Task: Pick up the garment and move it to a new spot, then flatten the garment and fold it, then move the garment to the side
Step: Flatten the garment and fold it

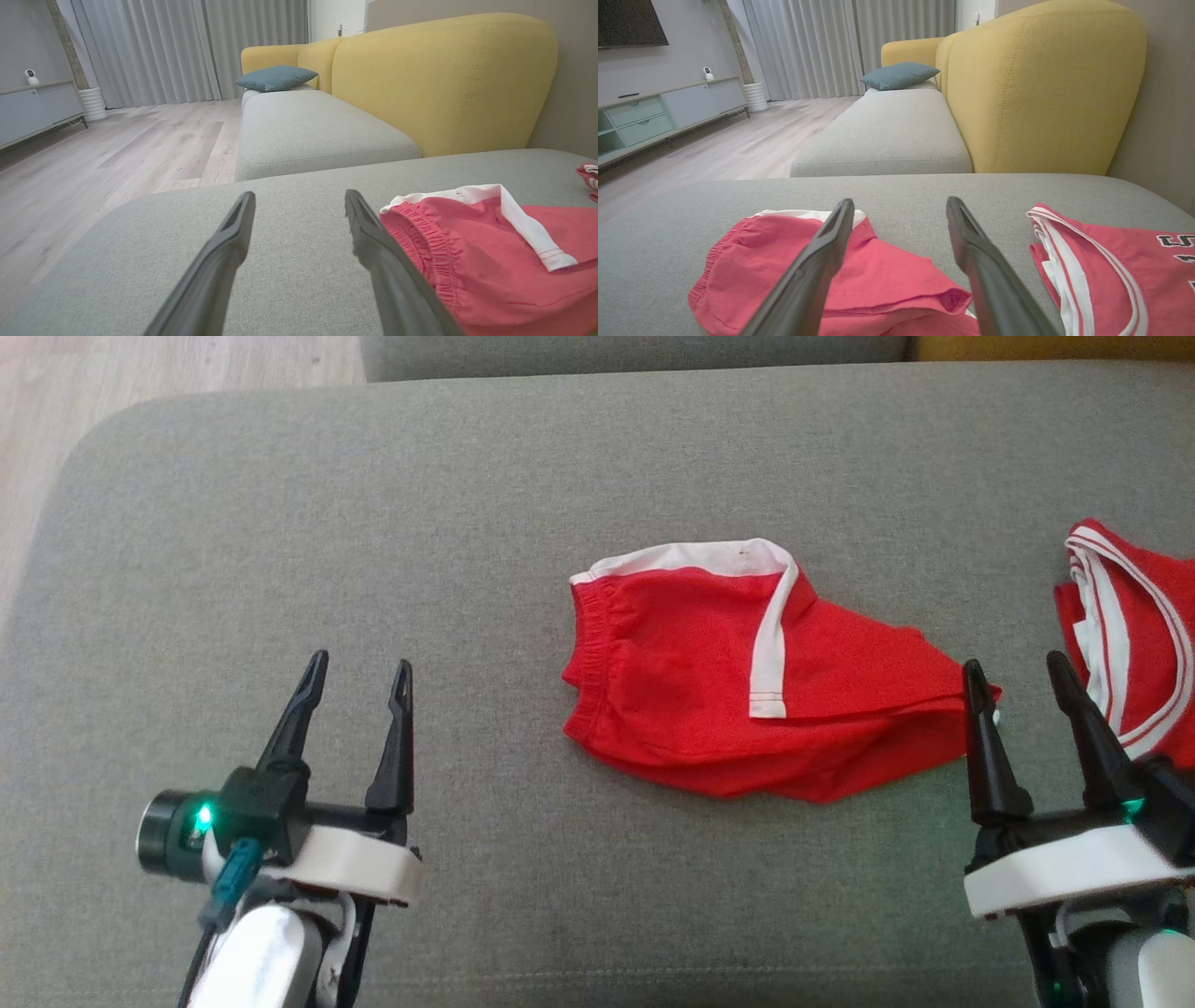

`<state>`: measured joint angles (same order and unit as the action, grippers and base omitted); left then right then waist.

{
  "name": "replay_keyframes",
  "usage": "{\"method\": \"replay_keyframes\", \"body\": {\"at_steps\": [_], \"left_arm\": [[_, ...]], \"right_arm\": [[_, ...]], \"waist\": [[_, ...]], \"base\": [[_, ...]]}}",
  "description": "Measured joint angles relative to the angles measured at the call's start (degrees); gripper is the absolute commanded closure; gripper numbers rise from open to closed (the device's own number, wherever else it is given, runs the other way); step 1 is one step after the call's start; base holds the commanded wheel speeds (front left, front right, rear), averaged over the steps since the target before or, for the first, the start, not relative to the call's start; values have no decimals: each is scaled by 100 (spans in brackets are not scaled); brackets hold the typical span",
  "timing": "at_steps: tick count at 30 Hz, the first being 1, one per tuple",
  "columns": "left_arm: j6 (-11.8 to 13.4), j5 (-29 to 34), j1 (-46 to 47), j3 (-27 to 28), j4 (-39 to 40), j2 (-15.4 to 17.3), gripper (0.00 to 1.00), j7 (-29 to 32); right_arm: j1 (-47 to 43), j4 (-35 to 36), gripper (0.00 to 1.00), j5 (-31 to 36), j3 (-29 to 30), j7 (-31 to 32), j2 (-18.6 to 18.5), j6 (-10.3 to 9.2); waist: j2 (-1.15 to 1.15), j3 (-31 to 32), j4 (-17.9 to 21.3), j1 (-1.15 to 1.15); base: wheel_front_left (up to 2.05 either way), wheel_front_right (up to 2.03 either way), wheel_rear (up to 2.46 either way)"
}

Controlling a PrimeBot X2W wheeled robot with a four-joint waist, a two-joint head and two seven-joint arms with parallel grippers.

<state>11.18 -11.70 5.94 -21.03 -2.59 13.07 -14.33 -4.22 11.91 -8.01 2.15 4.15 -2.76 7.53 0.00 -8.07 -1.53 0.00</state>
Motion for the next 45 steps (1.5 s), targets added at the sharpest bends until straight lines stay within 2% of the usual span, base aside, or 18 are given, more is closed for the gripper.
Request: {"method": "replay_keyframes", "body": {"at_steps": [25,30,36,45], "left_arm": [[49,-5,3,-38,83,92,0,40],[48,-5,36,-53,109,96,0,40],[37,-5,244,-100,104,75,0,37],[33,-5,351,-114,42,1,0,11]], "right_arm": [[8,-18,0,-14,-77,202,12,0],[81,-396,0,-9,-637,758,-190,0],[817,-880,0,-57,-1325,1333,-526,0],[1494,-1480,0,-91,-1800,2248,-757,0]], "waist": [[0,-161,-11,0],[0,-297,-26,0],[0,-515,-119,0],[0,-767,-294,0]], "base": [[0,0,0],[0,0,0],[0,0,0],[0,0,0]]}}
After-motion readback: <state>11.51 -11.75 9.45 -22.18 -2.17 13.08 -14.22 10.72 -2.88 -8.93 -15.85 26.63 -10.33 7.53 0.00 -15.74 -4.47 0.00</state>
